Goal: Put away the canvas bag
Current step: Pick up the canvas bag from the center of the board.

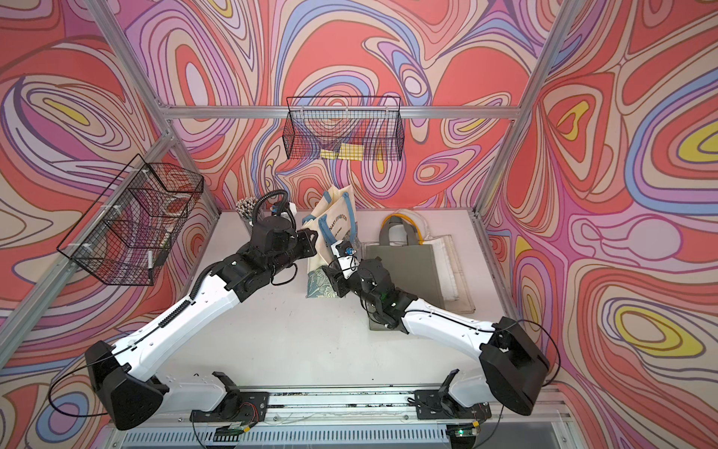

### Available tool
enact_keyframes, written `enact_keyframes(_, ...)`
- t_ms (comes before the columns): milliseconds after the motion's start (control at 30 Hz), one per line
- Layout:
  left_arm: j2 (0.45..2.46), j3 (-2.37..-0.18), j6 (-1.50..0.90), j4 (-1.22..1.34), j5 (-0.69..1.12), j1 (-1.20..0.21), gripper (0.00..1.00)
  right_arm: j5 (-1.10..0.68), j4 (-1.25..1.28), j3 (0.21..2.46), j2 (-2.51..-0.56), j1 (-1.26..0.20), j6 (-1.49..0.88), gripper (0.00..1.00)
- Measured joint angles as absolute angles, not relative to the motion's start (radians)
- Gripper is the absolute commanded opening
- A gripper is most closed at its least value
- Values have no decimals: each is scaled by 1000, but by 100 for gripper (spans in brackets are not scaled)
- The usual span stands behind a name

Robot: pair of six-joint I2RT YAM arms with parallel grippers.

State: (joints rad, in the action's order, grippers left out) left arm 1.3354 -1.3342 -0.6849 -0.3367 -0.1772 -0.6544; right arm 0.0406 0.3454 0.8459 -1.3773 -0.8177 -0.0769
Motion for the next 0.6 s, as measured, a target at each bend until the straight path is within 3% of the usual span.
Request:
enact_keyframes(167,1327,-1422,-709,-409,-287,-715,0,158,363,845,-1355,-868,-48,66)
enact_keyframes(300,1313,-1444,-738,-422,-343,-749,0,279,404,845,-1355,-949,4,65)
enact_keyframes(600,1310,-1477,-772,-438,-395,-766,0,596,414,888,-1452,-971,18,63)
